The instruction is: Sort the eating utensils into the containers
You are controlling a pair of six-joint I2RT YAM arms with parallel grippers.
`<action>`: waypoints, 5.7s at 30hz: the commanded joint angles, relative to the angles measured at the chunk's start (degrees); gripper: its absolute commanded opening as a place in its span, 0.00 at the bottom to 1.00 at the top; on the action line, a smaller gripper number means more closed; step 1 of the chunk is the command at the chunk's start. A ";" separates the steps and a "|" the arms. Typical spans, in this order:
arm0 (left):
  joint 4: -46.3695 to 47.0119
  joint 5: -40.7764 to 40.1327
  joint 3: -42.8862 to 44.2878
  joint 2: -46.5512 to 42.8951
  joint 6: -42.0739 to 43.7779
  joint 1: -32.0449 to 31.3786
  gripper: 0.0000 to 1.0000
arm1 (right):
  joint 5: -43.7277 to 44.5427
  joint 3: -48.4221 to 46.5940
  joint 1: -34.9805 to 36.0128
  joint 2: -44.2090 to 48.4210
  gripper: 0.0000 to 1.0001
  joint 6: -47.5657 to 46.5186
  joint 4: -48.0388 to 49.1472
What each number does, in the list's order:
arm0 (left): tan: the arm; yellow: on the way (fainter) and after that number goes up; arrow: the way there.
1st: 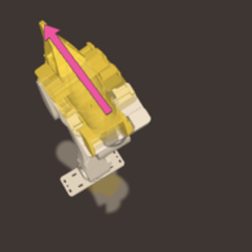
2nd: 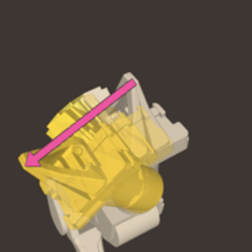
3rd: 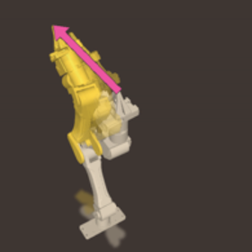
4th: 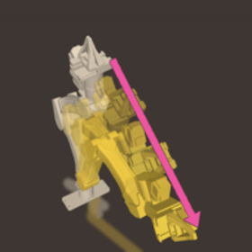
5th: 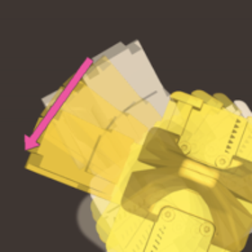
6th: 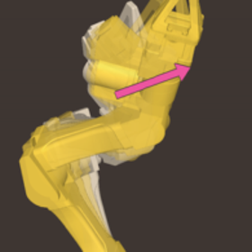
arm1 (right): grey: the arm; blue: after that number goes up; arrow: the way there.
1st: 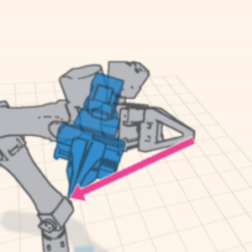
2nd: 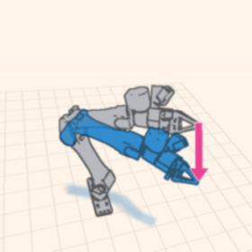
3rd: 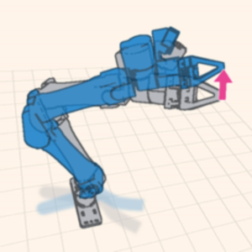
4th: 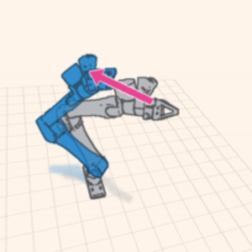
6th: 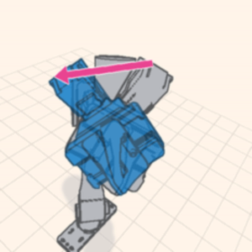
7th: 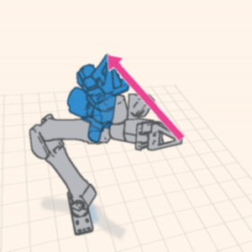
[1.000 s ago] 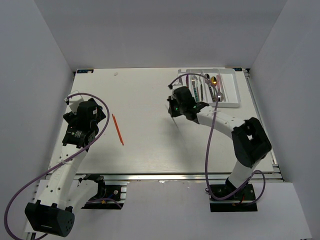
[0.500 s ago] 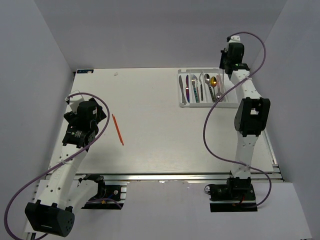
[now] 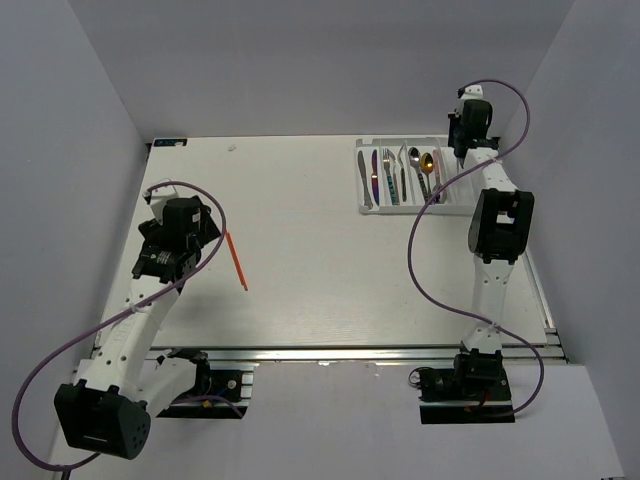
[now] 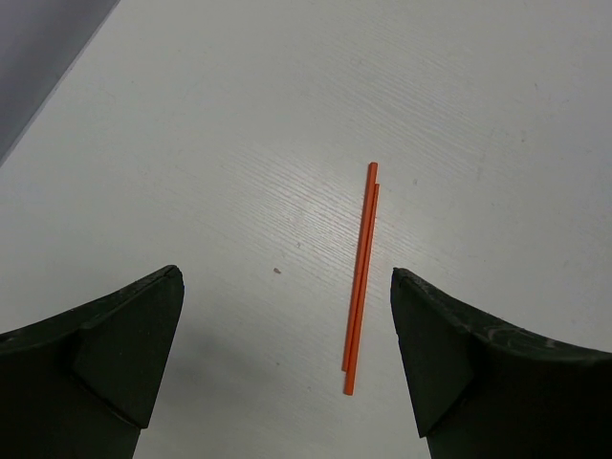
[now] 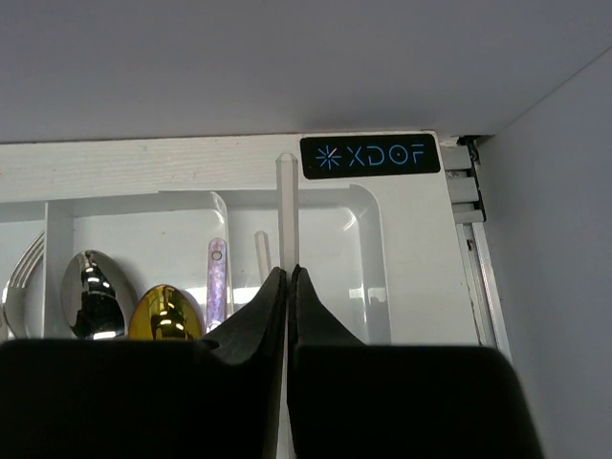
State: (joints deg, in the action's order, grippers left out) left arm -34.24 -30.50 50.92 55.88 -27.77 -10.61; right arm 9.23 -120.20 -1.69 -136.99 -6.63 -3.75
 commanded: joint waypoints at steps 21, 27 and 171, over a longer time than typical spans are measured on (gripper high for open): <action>3.03 13.00 1.12 11.43 -7.02 0.24 0.98 | 3.86 26.39 6.87 35.88 0.89 18.15 -6.36; 4.27 13.72 2.96 23.73 -10.73 0.24 0.86 | -4.75 53.46 18.55 56.81 0.89 21.91 -1.36; 2.69 15.21 -0.03 6.79 -0.18 -8.28 0.98 | 5.44 10.25 0.73 3.83 0.38 -7.96 5.68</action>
State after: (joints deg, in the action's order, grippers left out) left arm -32.12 -14.41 50.09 64.49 -27.90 -18.87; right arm 13.52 -108.81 0.51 -133.56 -15.55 -1.61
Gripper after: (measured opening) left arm 0.980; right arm 0.331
